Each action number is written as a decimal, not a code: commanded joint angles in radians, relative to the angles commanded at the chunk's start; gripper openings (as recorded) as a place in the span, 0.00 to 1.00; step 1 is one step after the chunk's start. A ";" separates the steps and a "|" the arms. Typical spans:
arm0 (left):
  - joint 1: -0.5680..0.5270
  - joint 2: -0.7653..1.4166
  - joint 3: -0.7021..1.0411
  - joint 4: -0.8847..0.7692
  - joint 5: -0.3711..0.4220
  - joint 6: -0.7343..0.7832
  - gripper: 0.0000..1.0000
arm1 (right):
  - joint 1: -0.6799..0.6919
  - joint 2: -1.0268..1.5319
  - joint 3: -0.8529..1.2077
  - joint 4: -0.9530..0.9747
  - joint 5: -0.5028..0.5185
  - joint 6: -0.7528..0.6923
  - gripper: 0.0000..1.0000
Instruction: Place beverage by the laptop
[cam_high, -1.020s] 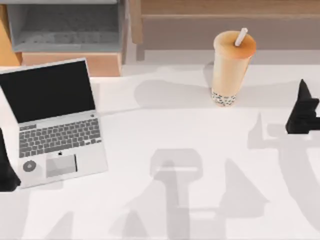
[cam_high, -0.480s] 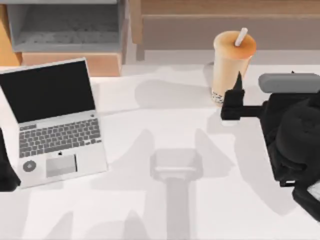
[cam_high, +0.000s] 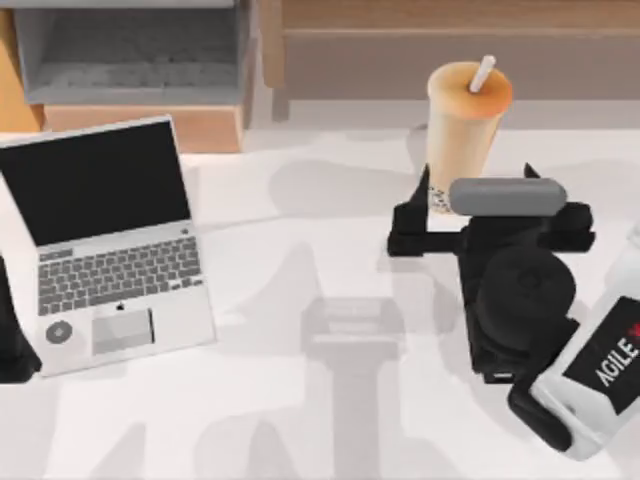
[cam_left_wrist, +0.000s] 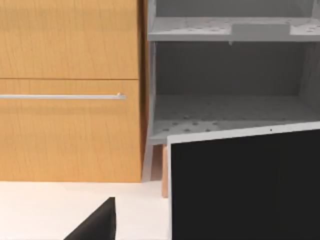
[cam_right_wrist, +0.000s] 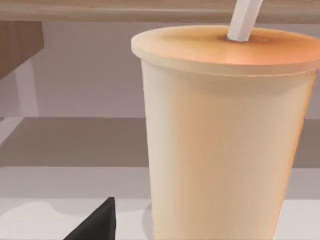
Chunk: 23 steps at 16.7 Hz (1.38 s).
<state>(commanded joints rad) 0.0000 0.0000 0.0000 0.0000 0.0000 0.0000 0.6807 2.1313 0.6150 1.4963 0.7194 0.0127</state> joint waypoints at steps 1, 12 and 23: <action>0.000 0.000 0.000 0.000 0.000 0.000 1.00 | 0.003 0.013 0.006 0.012 0.004 -0.003 1.00; 0.000 0.000 0.000 0.000 0.000 0.000 1.00 | -0.049 0.059 0.111 -0.044 -0.046 -0.005 1.00; 0.000 0.000 0.000 0.000 0.000 0.000 1.00 | -0.138 0.126 0.293 -0.156 -0.134 -0.007 0.92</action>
<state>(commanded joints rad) 0.0000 0.0000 0.0000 0.0000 0.0000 0.0000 0.5428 2.2577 0.9081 1.3404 0.5849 0.0053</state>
